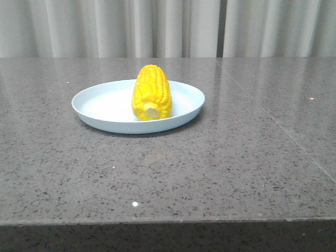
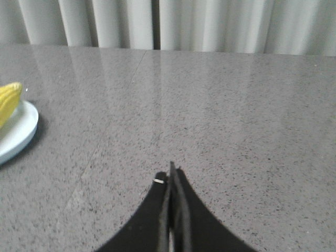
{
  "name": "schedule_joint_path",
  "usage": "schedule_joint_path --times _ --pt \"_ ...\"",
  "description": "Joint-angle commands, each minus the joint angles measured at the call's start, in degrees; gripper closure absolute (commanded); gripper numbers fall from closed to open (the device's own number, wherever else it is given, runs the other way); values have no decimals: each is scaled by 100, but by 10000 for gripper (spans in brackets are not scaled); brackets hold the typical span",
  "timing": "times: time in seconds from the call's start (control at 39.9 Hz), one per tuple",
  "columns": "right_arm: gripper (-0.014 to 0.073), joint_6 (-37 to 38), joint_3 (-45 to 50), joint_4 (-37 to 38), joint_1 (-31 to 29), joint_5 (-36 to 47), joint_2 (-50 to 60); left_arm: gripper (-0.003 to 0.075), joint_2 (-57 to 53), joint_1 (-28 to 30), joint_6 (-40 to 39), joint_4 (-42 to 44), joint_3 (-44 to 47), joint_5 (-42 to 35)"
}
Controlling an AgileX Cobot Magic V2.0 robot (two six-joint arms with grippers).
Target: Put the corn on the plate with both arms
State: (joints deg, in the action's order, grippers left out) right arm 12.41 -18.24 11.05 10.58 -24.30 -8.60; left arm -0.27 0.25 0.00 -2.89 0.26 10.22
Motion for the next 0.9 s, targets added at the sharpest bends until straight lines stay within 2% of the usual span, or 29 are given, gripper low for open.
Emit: schedule_joint_path --times 0.0,0.1,0.3,0.4,0.88 --pt "662 -993 243 -571 -197 952 34 741 -124 15 0 -47 25 -444" --pt "662 -1590 843 -1191 -628 1542 318 741 -124 15 0 -47 25 -444" --pt "662 -1595 1706 -1701 -1303 1673 931 741 -114 15 0 -47 25 -444" --pt "662 -1595 1971 -1830 -1352 1644 1018 741 -114 15 0 -47 25 -444" --pt "662 -1595 1953 -1830 -1352 1384 1018 741 -114 15 0 -47 25 -444"
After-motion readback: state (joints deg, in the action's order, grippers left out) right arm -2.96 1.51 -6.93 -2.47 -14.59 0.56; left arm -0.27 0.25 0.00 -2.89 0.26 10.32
